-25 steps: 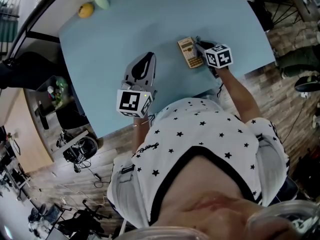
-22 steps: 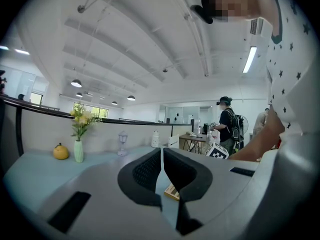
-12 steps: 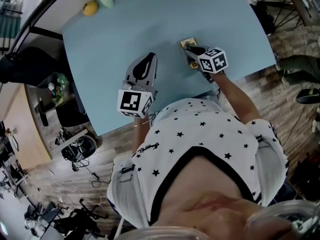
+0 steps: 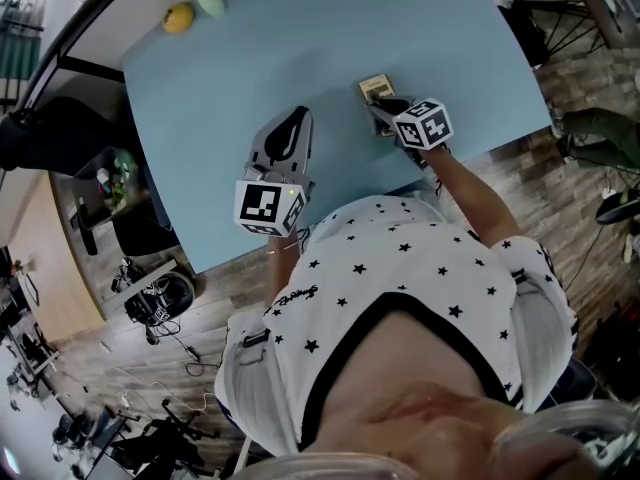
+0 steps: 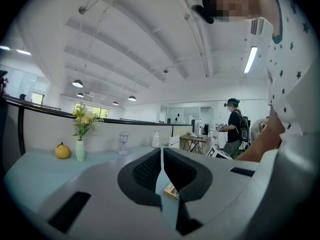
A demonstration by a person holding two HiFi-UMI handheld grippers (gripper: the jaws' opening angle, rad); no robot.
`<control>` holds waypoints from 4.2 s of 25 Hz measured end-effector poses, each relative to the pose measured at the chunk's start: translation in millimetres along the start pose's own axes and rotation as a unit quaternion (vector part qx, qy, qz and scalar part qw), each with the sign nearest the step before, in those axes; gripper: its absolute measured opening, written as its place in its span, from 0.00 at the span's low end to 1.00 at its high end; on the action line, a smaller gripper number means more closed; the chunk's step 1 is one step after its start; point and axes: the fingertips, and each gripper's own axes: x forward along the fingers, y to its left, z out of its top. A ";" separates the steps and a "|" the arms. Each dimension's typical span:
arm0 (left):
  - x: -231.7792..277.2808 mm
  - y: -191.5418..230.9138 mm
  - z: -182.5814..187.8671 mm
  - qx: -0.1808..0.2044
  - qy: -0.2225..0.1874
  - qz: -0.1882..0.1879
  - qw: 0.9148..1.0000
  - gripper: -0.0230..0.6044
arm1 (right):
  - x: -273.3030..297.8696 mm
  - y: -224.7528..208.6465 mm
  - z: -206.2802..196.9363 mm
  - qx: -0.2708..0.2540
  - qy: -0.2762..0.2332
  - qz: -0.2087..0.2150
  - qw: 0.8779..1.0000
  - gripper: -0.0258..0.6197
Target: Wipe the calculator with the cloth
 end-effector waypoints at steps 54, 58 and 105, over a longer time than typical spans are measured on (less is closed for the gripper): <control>39.1 -34.0 -8.5 0.000 0.018 -0.075 0.997 0.10 | -56.8 -33.9 -39.4 0.042 -0.017 -0.069 0.997 0.12; 38.8 -31.0 -8.7 0.000 0.020 -0.071 0.997 0.10 | -60.2 -44.0 -41.0 0.045 -0.018 -0.083 0.995 0.12; 60.9 -40.4 -5.2 0.000 0.018 -0.084 0.996 0.10 | -159.6 15.9 128.2 -0.026 -0.321 -0.083 0.943 0.11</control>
